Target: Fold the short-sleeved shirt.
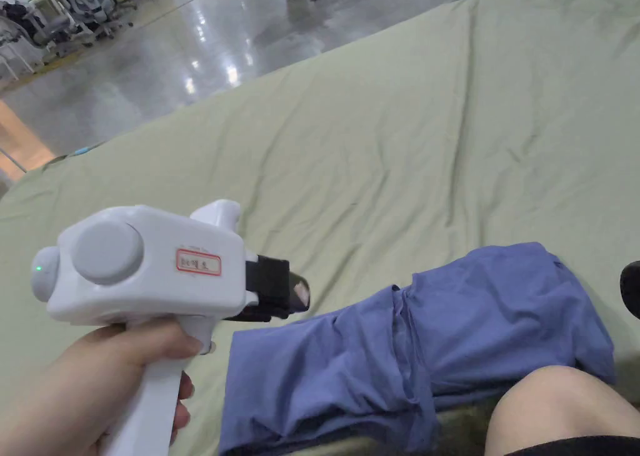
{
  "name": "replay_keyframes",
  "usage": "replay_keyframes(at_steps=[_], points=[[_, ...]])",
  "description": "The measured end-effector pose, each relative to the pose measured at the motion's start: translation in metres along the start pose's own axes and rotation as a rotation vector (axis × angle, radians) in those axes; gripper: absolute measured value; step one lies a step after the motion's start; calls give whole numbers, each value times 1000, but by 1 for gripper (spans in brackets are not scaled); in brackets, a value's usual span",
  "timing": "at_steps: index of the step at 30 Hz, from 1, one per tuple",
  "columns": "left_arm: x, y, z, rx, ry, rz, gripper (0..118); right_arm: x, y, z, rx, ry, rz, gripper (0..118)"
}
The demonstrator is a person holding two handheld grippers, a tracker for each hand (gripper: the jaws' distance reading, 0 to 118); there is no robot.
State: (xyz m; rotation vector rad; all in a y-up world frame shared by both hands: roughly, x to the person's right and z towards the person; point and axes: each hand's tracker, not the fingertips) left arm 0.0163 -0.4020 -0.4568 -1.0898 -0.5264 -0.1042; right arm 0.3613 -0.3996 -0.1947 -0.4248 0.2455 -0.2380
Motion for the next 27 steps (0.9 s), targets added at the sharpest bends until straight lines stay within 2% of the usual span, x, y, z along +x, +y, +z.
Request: replay_keyframes(at_steps=[2, 7, 10, 12, 15, 18, 22, 23, 24, 25, 26, 27], points=[[5, -14, -28, -85, 29, -22, 1, -1, 0, 2, -3, 5, 1, 2], [48, -37, -88, -172, -182, 8, 1, -12, -2, -3, -18, 3, 14, 2], [72, -40, -121, -208, -178, -28, 1, -15, -1, 1, -17, -13, 10, 2], [60, -32, -112, -172, -241, 19, 1, -18, 1, 5, -11, -21, 5, 2], [27, -30, -65, -83, -411, 97, 1, -24, 3, 10, -4, -16, 11, 2], [-25, -40, -4, 68, -424, 113, 1, -32, 3, 11, -5, -19, 20, 2], [-119, -72, 30, 199, -517, 295, 2, -43, 1, 6, -25, -2, 31, 2], [-142, -84, 28, 215, -559, 355, 9, -45, -1, 5, -34, -1, 36, 2], [-161, -95, 21, 225, -611, 410, 39, -47, -1, 4, -43, 1, 41, 2], [-178, -106, 9, 224, -680, 470, 80, -49, -1, 3, -53, 3, 47, 2], [-183, -115, -6, 181, -700, 512, 115, -51, -1, 2, -63, 2, 53, 2], [-192, -129, -16, 139, -703, 553, 118, -53, 1, -1, -72, -2, 59, 2]])
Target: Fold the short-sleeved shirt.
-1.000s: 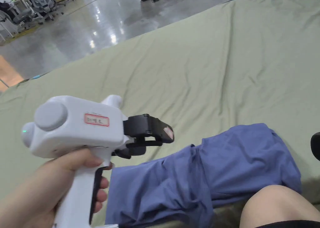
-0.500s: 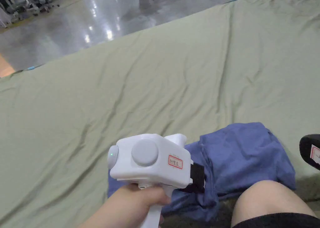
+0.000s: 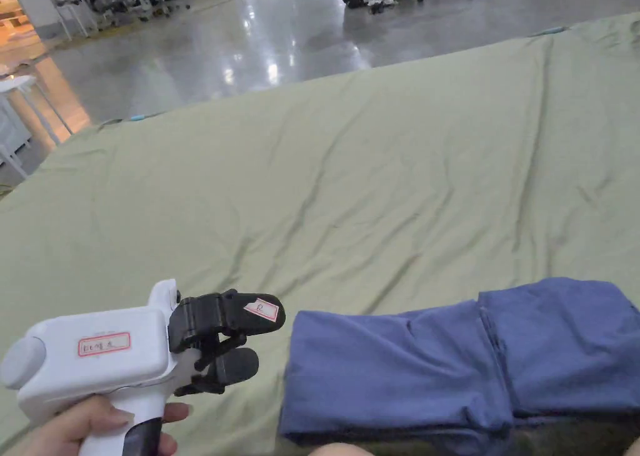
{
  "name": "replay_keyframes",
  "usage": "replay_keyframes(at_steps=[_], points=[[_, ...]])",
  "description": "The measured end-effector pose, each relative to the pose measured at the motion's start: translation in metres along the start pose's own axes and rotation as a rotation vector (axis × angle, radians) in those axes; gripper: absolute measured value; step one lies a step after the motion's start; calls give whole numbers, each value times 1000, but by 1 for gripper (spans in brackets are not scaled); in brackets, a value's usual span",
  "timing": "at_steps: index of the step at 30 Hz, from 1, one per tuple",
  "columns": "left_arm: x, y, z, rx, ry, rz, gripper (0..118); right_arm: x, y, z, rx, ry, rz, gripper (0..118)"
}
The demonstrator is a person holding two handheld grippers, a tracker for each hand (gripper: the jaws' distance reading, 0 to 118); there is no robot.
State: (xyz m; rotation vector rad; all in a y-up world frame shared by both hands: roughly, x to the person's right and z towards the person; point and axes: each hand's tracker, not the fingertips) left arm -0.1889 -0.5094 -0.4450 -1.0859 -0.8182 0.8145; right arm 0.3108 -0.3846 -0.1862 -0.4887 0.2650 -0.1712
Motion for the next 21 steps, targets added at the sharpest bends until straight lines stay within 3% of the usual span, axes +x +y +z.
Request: replay_keyframes(at_steps=[2, 5, 6, 8, 9, 11, 12, 13, 14, 17, 21], points=[[-26, 10, -21, 36, -63, 45, 118, -3, 3, -3, -10, -6, 11, 2], [-22, -10, -71, -42, -27, 48, 118, -5, 7, -6, -17, -17, 16, 2], [-18, -13, -81, -47, -28, 23, 118, -5, 8, -7, -19, -21, 16, 2], [-29, 2, -83, -15, -20, -177, 118, -4, 9, -9, -25, -32, 12, 2], [-28, 4, -90, -48, 9, -178, 101, -4, 10, -10, -28, -35, 9, 2], [-15, -2, -99, -55, 76, -159, 10, -3, 9, -14, -37, -39, 3, 2], [-19, 1, -106, -66, 172, -159, 10, -2, 8, -14, -38, -41, 2, 2], [-25, 1, -105, -97, 165, -114, 10, -2, 8, -15, -38, -42, 1, 2], [-25, 0, -103, -106, 71, -61, 10, -2, 7, -15, -37, -42, -2, 2], [-20, 6, -81, -84, 88, -123, 10, 0, 6, -14, -33, -40, -14, 2], [-10, 5, -44, -47, 90, -94, 10, 0, 8, -14, -37, -35, -15, 2]])
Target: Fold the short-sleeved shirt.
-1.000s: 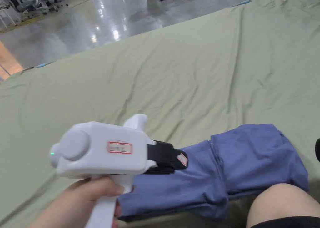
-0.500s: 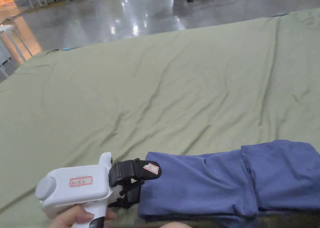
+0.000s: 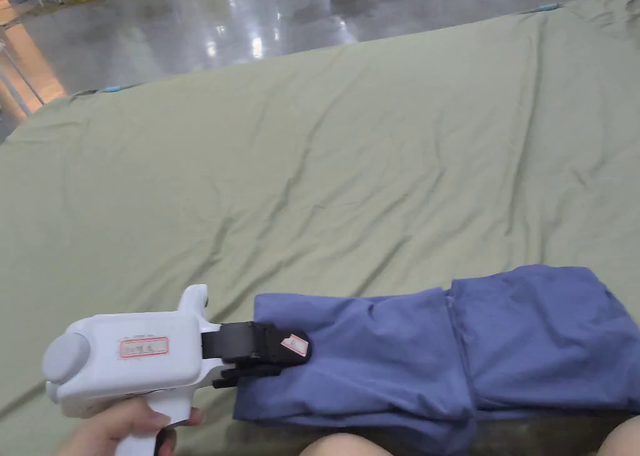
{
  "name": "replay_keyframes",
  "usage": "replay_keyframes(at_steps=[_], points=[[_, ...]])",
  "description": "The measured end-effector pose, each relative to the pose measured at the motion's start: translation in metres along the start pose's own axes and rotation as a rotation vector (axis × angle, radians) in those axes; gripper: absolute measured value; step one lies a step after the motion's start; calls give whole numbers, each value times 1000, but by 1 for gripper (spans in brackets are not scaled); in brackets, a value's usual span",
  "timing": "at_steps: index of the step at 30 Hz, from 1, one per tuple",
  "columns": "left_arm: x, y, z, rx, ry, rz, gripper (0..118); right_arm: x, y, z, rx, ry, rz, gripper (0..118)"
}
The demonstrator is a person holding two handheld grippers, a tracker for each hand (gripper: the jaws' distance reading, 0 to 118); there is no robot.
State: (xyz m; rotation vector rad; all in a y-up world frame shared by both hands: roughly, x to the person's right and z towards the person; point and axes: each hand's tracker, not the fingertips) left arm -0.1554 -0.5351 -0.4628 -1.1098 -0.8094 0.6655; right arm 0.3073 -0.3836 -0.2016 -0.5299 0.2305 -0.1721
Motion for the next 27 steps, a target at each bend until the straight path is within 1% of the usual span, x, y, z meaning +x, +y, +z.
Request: replay_keyframes(at_steps=[3, 6, 8, 11, 12, 14, 15, 17, 19, 22, 23, 24, 25, 26, 27], points=[[1, -1, 37, 35, 114, 3, 10, -4, 3, 1, 21, 36, 4, 2], [1, 11, 79, 81, 248, 81, 10, -7, 3, 4, 46, 65, 18, 2], [18, 17, 98, 89, 300, 116, 10, -6, 0, 6, 50, 83, 16, 2], [69, 29, 104, 75, 436, 12, 10, -3, -4, 8, 49, 96, 13, 2], [89, 32, 99, 65, 467, -26, 10, -2, -6, 8, 49, 98, 12, 2], [121, 39, 83, 35, 513, -33, 10, -1, -9, 9, 48, 104, 11, 2], [140, 41, 70, 22, 563, -51, 10, 0, -9, 9, 49, 106, 8, 2], [175, 40, 40, -27, 647, -131, 10, 1, -10, 11, 54, 113, 3, 2], [192, 38, 13, -29, 613, -175, 10, 1, -6, 10, 80, 101, -17, 2], [204, 36, -37, -103, 571, -174, 11, 3, 3, 11, 106, 78, -50, 2], [208, 34, -58, -132, 555, -201, 15, 21, -6, 25, 115, 71, -56, 2], [209, 31, -76, -151, 541, -234, 23, 40, -17, 39, 124, 60, -52, 2], [209, 28, -96, -175, 529, -248, 30, 43, -18, 44, 138, 47, -46, 2], [207, 24, -115, -209, 527, -241, 44, 44, -18, 47, 148, 35, -45, 2], [205, 22, -133, -221, 507, -215, 77, 46, -17, 52, 156, 20, -49, 2]])
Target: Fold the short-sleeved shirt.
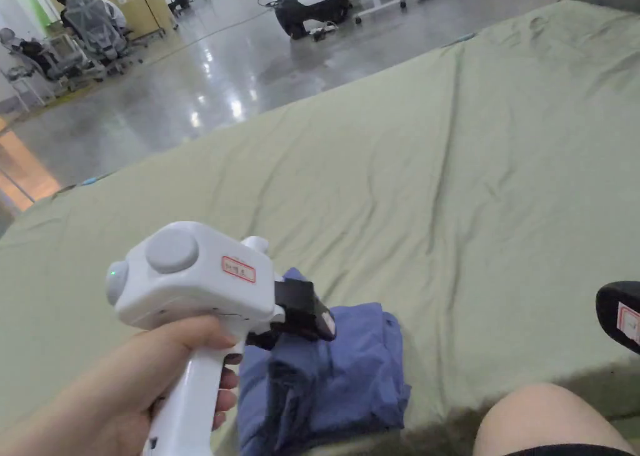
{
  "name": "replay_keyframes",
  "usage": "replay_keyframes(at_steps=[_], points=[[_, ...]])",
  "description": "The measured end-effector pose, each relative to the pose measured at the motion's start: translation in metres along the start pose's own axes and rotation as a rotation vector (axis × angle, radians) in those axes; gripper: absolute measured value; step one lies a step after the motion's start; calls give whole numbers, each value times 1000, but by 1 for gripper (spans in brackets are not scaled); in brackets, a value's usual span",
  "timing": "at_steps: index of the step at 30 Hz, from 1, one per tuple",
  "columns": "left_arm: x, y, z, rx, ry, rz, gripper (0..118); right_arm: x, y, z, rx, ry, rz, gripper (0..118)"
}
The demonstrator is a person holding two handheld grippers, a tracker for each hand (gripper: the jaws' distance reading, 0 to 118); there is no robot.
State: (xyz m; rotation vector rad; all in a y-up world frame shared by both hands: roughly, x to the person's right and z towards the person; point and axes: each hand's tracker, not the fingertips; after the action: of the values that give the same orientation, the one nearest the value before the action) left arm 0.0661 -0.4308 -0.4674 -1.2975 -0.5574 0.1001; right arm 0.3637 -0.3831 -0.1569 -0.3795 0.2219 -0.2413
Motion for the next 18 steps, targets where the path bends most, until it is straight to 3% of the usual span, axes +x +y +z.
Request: replay_keyframes(at_steps=[1, 2, 4, 8, 9, 10, 11, 12, 13, 18], points=[[5, 0, -13, 0, -40, 22, 97, 1, 0, 3, 9, -13, -3, 2], [12, 1, -24, -20, -74, 35, 101, 1, 0, 5, 14, -18, -6, 2], [22, 1, -29, -44, -152, 32, 104, 2, -1, 10, 15, -12, -12, 2], [32, -9, 7, 47, -116, -129, 103, 7, -5, 14, 15, 0, -32, 2], [32, -19, 13, 26, -113, -144, 98, 8, -6, 13, 13, 1, -40, 2], [30, -23, 17, 57, -36, -188, 85, 9, -7, 12, 10, 2, -43, 2], [30, -27, 17, 77, 73, -215, 61, 8, -7, 11, 4, 5, -41, 2], [26, -30, 10, 53, 168, -222, 19, 8, -6, 11, 2, 9, -35, 2], [19, -27, 3, 84, 279, -265, 9, 7, -6, 10, 3, 11, -28, 2], [7, -26, -60, 13, 175, -187, 9, 1, -8, 13, -1, 24, -3, 2]])
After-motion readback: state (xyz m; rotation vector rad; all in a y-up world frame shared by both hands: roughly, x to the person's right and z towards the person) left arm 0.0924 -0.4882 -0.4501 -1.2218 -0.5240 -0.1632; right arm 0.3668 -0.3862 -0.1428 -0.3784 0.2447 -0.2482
